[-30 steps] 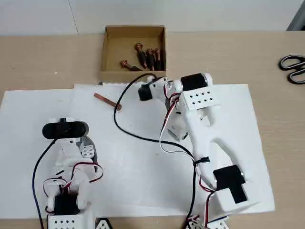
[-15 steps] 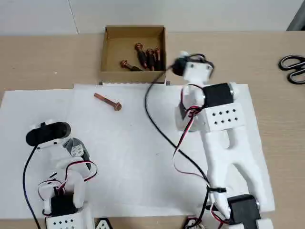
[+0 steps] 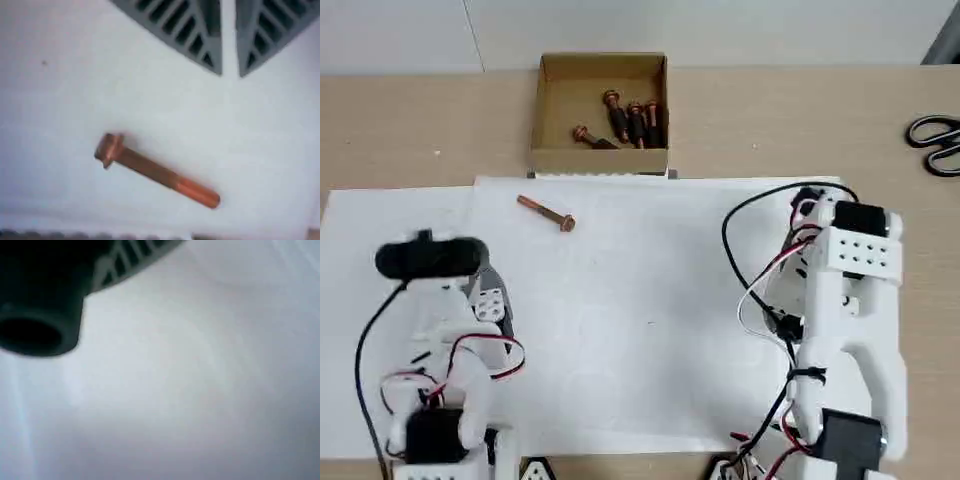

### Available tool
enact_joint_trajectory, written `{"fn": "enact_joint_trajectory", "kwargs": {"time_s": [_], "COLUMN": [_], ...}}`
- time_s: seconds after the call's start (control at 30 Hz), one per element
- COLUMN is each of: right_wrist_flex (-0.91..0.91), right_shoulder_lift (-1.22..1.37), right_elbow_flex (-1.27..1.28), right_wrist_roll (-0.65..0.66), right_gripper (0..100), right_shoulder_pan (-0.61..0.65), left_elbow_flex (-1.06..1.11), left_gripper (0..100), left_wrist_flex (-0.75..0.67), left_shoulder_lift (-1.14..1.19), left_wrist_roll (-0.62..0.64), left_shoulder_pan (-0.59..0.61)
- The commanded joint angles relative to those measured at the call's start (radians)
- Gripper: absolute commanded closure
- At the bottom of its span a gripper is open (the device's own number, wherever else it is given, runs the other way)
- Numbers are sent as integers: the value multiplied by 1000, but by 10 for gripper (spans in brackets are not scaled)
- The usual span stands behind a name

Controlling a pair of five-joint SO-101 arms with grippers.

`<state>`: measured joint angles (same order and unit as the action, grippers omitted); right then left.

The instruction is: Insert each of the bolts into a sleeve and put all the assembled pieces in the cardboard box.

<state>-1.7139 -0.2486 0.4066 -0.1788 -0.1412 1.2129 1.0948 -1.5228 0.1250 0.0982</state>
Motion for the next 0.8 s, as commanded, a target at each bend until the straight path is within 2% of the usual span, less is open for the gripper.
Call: {"fn": "enact_joint_trajectory", "kwargs": {"time_s": [0.0,0.13,0.27,0.37,0.43,0.57,0.77], "right_wrist_flex": [-8,-8,-7,19,31,68,70], "right_shoulder_lift": [-42,-38,-35,-36,-39,-35,-42], "right_elbow_flex": [-5,-2,12,29,55,75,68], "right_wrist_roll": [-9,-9,-8,-8,-8,-8,-8], "right_gripper": [995,995,995,995,995,995,995], "right_shoulder_pan": [-18,-21,-21,-21,-21,-21,-18], "left_elbow_flex": [-321,-702,-940,-1007,-1023,-1030,-1030], "left_gripper": [993,993,993,993,990,990,989], "left_wrist_flex": [41,155,189,184,173,78,3], "left_shoulder_lift": [295,638,931,1063,1115,1204,1352], "left_wrist_roll": [-40,-127,-230,-270,-356,-410,-703], "left_shoulder_pan": [-11,-6,11,14,12,-25,-87]}}
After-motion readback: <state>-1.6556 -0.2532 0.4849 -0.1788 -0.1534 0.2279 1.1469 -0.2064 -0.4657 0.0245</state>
